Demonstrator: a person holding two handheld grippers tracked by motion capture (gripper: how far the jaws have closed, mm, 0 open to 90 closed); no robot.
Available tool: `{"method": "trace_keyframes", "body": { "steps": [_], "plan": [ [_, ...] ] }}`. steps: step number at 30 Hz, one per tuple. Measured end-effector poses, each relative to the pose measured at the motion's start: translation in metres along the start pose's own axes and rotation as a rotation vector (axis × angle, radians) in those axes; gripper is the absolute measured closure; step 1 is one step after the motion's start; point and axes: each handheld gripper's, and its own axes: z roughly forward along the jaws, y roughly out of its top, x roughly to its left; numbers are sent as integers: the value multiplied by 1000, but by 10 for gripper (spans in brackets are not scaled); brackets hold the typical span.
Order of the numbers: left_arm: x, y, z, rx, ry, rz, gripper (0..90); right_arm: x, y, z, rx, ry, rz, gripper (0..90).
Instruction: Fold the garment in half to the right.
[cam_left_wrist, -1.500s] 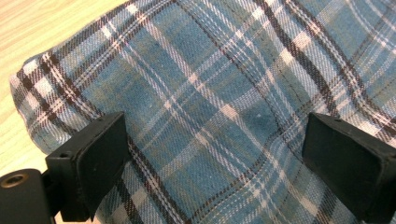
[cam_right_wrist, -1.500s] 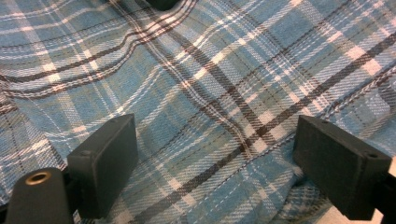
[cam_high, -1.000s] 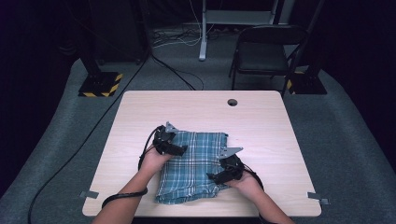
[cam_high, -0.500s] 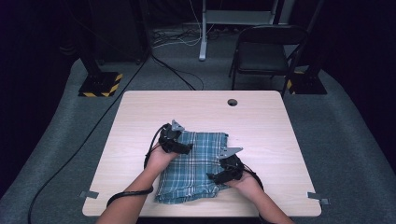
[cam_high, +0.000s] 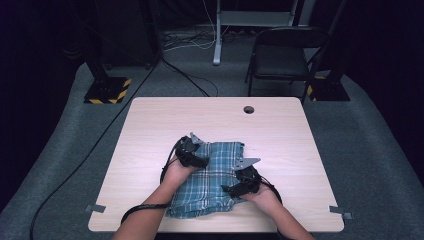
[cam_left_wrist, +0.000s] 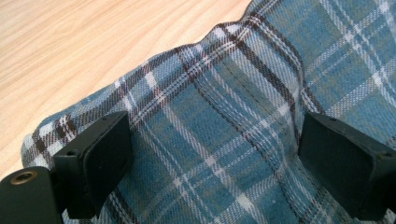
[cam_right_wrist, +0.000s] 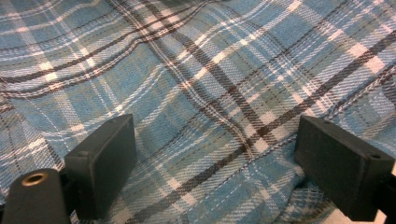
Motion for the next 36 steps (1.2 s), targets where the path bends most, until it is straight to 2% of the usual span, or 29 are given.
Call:
{"method": "trace_keyframes", "body": {
  "steps": [2, 5, 10, 14, 19, 25, 30, 36],
  "plan": [
    [0, 1, -1, 1, -1, -3, 94, 0, 0, 0, 1, 1, 0, 121],
    [1, 4, -5, 8, -14, -29, 94, 0, 0, 0, 1, 4, 1, 120],
    [-1, 13, -14, -48, -50, -50, 99, -1, 0, 1, 4, 6, 2, 117],
    [-9, 19, -9, -43, -53, -33, 97, -1, 0, 1, 5, 7, 2, 117],
    [-13, 16, 3, -4, -17, -13, 90, -1, -1, 1, 2, 6, 4, 117],
    [-19, 15, 9, 3, 29, 13, 89, -1, 0, 1, 1, 3, 7, 117],
    [-18, 14, 8, 0, 26, 16, 89, 0, 0, 1, 1, 0, 5, 118],
    [-14, 16, -2, -11, -11, 5, 89, -1, -1, 1, 1, 5, 4, 117]
  ]
}}
